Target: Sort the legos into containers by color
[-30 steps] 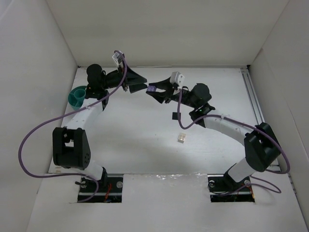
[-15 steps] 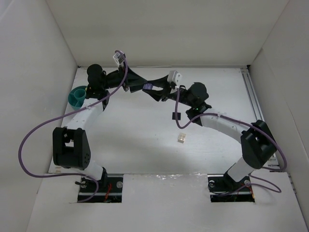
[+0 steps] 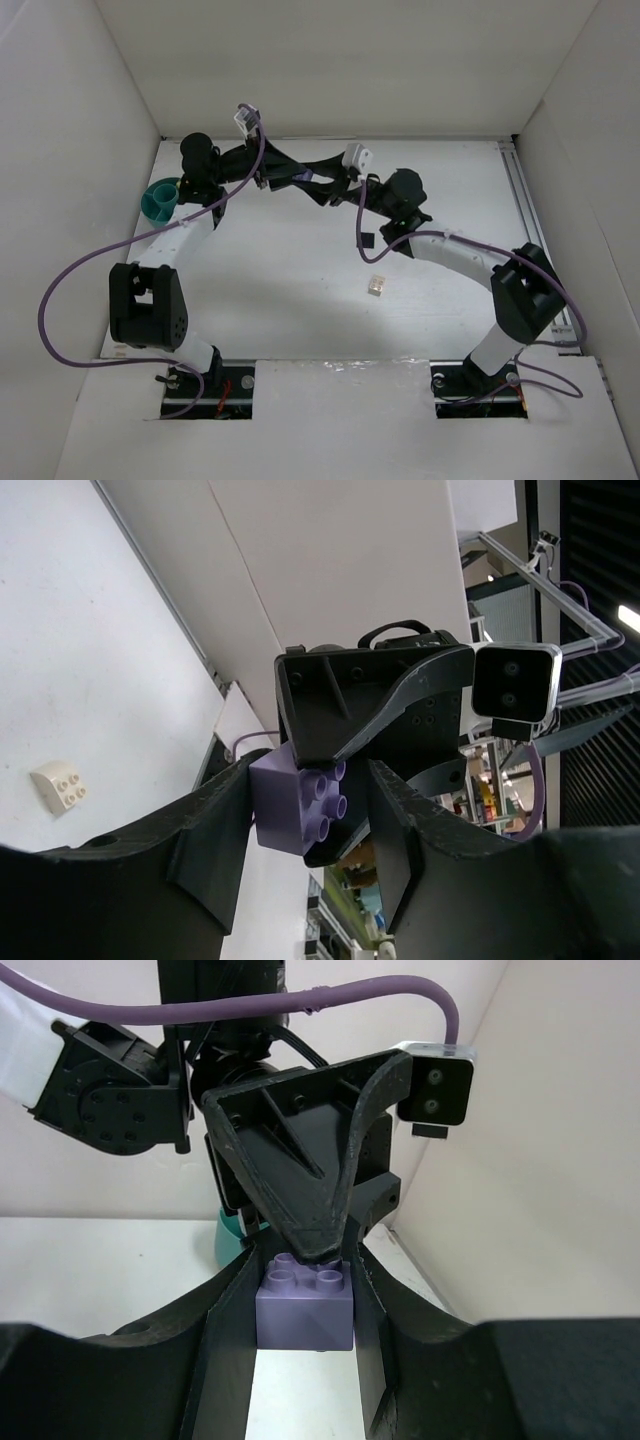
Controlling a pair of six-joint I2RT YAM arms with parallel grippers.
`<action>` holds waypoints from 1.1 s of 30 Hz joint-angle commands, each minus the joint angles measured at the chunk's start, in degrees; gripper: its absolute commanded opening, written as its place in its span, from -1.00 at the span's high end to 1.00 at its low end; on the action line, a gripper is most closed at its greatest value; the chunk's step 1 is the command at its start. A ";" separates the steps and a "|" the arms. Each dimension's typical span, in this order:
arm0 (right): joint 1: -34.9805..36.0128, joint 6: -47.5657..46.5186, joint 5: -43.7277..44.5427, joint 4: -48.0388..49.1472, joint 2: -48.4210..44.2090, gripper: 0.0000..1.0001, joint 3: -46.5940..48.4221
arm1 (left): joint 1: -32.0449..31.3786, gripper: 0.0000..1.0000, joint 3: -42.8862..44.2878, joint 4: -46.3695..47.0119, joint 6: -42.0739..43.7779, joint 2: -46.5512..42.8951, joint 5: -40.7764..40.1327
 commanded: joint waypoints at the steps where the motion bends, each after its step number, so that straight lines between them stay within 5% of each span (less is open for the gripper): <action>1: -0.26 -0.79 1.09 3.74 0.79 0.91 2.88 | -0.32 0.10 0.86 3.02 -0.07 -2.07 1.29; 11: -0.26 -0.79 1.09 3.74 0.18 0.84 2.97 | -0.32 0.57 0.33 1.71 1.07 -2.60 1.29; 12: -0.26 -0.79 0.48 3.05 -0.43 0.76 2.97 | -0.32 0.69 0.33 1.71 1.77 -2.60 1.29; 13: -0.79 -0.79 0.47 2.43 -0.96 0.38 2.36 | 0.38 0.75 0.33 1.10 2.39 -3.21 0.77; 16: -1.40 -0.79 -1.72 -2.48 -2.36 -0.24 0.70 | 2.57 0.94 2.09 -3.47 8.34 -4.62 -0.37; 20: -1.41 -0.79 -2.25 -4.95 -6.83 -0.33 -5.45 | 7.49 1.00 2.88 -11.02 16.86 -6.90 -1.60; 27: -1.41 -1.40 -1.55 -14.08 -12.21 -0.41 -11.53 | 21.79 1.00 5.24 -31.65 32.68 -10.15 -4.06; 33: -2.55 -1.49 -2.07 -20.68 -12.21 -0.41 -10.91 | 32.63 1.00 14.82 -66.80 63.04 -9.64 -12.49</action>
